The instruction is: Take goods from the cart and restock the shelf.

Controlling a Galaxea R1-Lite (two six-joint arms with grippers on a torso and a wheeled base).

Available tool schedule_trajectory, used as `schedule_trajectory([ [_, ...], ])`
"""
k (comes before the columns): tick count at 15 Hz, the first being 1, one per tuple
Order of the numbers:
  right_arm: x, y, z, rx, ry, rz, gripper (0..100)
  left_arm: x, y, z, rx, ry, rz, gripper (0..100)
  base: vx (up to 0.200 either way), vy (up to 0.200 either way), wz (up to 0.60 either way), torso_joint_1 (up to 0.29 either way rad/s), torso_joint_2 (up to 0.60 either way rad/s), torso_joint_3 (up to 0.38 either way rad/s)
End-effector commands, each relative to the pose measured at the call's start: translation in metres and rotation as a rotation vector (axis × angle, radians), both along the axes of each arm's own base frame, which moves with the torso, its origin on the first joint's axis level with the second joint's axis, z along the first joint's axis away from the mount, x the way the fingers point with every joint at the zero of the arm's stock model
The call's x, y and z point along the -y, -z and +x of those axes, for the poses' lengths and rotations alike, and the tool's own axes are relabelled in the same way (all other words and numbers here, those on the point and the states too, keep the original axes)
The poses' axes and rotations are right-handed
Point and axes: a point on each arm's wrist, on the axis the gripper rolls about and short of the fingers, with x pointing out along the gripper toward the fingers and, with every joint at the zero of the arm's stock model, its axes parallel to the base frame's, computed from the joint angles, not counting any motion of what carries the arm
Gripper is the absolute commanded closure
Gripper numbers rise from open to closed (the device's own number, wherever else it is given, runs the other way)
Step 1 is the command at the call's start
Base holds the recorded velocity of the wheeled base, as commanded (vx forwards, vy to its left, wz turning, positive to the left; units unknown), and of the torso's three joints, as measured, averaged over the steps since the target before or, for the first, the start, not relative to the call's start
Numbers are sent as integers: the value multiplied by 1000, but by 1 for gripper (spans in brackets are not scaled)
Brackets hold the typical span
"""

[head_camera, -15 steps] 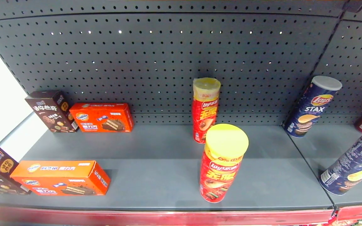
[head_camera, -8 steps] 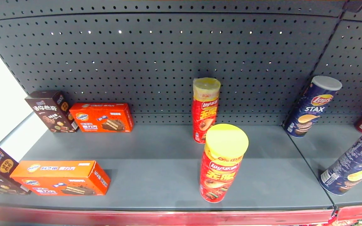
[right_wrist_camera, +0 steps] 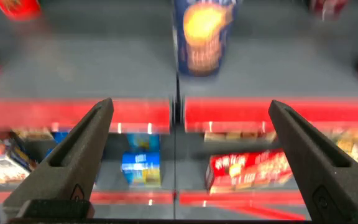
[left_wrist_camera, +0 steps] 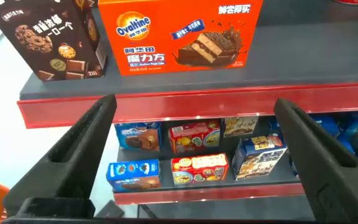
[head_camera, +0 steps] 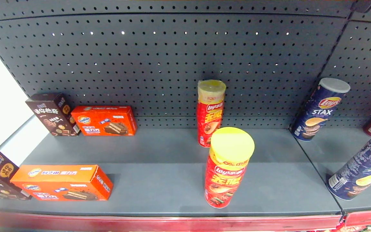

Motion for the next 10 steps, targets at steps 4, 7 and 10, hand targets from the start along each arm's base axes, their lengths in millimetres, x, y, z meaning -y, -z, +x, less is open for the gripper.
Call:
schedule_trajectory([
  [4, -12, -57, 53, -201, -418, -81, 0, 0, 0, 0, -3, 1, 0, 0, 0, 0, 0, 0, 0, 0],
  [7, -39, -66, 93, -358, -661, -155, 0, 0, 0, 0, -5, 1, 1, 0, 0, 0, 0, 0, 0, 0],
  [10, -62, -62, 116, -409, -739, -181, 0, 0, 0, 0, -5, 1, 0, 0, 0, 0, 0, 0, 0, 0],
])
